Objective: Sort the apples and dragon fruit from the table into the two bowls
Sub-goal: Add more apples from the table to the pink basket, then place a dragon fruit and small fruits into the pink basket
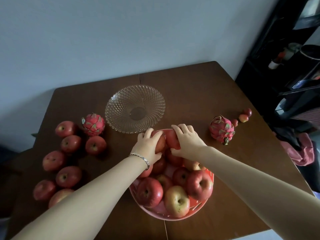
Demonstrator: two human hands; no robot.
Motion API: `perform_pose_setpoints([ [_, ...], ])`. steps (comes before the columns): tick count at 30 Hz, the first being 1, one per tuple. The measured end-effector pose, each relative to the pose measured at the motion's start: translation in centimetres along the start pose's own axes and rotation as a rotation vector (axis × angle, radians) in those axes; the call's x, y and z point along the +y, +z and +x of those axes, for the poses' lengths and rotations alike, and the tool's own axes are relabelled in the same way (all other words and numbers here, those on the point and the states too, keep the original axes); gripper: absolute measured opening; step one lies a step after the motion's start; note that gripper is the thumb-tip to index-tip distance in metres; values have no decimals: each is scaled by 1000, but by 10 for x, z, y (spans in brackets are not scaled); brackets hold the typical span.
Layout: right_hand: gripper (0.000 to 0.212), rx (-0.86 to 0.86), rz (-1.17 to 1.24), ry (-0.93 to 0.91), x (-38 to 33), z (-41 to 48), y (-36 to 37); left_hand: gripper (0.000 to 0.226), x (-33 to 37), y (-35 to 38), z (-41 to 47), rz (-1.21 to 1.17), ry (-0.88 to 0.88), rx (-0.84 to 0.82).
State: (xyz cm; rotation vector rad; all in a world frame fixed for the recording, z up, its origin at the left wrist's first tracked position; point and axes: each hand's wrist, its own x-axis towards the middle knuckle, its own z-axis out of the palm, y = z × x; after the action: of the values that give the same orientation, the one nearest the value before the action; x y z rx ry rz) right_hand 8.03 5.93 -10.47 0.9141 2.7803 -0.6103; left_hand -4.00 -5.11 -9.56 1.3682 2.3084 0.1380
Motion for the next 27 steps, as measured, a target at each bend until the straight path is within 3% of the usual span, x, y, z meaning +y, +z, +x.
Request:
perform_pose_setpoints([
  [2, 87, -14, 62, -6, 3, 1, -12, 78, 8, 3, -1, 62, -27, -32],
  [3, 80, 79, 134, -5, 8, 0, -21, 80, 13, 4, -2, 96, -40, -45],
  [5, 62, 438, 244, 59, 26, 1, -40, 82, 21, 4, -2, 117, -47, -28],
  [7, 57, 616, 272, 313, 54, 1, -55, 76, 25, 4, -2, 140, 18, 27],
  [10, 71, 335, 228, 750, 94, 3, -55, 67, 28, 8, -3, 249, 146, 45],
  [13, 83, 179, 257, 844, 113, 9, -29, 63, 26, 10, -3, 188, 135, 4],
  [17, 89, 244, 526, 932, 127, 18, -5, 62, 20, 8, -6, 52, 116, 3],
  [23, 79, 329, 766, 829, 129, 4, -16, 70, 0, 9, -28, -94, -61, 111],
  [27, 69, 460, 839, 416, 79, -28, -48, 71, -17, 14, -56, -66, -105, 83],
])
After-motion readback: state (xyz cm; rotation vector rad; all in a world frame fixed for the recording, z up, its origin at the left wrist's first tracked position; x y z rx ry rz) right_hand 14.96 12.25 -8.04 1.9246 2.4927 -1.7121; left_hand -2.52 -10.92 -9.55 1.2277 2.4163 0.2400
